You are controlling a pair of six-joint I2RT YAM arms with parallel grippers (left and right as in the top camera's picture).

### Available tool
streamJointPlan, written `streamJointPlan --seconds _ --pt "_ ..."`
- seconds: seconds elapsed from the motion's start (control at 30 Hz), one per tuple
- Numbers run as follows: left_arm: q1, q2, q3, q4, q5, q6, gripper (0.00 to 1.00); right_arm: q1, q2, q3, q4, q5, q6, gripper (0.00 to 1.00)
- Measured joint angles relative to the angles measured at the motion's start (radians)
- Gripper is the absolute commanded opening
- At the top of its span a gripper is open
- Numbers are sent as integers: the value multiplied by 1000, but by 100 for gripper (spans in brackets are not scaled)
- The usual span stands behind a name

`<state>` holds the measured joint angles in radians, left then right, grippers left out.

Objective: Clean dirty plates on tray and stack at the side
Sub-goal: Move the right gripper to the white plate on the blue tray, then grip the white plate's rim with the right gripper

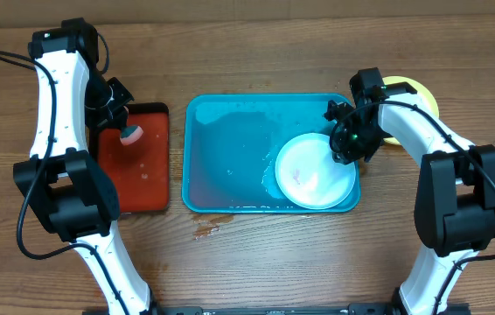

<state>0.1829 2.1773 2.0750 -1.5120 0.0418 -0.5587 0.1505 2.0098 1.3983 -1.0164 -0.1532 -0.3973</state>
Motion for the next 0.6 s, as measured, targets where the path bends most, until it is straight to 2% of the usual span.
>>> streamJointPlan --seconds 0.13,0.3,0.43,0.53,0.6 --pt "0 0 0 0 0 0 4 0 0 0 -26 4 39 39" --pt "-6 0 0 0 0 0 4 0 0 0 -47 4 113 31" --pt "-7 0 0 0 0 0 4 0 0 0 -48 2 157 20" --pt "-12 0 0 0 0 0 4 0 0 0 -40 -11 180 6" --pt "-18 0 0 1 0 2 4 0 0 0 -19 -24 215 4"
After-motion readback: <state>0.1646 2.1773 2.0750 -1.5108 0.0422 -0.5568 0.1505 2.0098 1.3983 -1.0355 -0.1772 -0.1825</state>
